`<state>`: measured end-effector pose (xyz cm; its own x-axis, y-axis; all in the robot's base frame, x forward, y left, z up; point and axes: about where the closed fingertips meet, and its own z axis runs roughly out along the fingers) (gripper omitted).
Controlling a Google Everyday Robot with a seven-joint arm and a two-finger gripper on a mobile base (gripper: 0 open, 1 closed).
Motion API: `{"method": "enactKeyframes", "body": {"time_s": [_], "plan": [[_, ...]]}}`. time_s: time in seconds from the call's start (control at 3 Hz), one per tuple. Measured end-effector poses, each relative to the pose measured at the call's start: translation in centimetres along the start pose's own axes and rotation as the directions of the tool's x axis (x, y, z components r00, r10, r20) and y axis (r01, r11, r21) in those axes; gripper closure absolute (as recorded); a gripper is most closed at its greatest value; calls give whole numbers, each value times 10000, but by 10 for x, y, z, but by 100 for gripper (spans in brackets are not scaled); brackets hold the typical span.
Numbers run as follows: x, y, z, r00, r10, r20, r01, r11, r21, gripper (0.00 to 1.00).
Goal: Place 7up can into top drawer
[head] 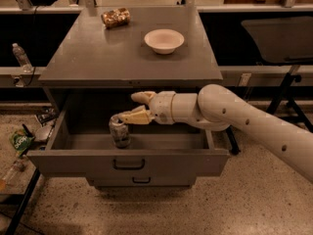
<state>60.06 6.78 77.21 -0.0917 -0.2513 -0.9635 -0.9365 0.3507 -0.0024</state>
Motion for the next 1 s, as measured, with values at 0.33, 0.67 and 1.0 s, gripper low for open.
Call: {"method": "enactKeyframes", "body": {"time_s": [0.33, 0.67, 1.0], "plan": [[-42, -10, -9, 9994, -181, 280, 166, 9985, 520, 65], [-68, -23, -8, 9969, -402, 683, 323, 9931, 1130, 68], [-67, -22, -6, 9970, -393, 670, 317, 9933, 1108, 37]]}}
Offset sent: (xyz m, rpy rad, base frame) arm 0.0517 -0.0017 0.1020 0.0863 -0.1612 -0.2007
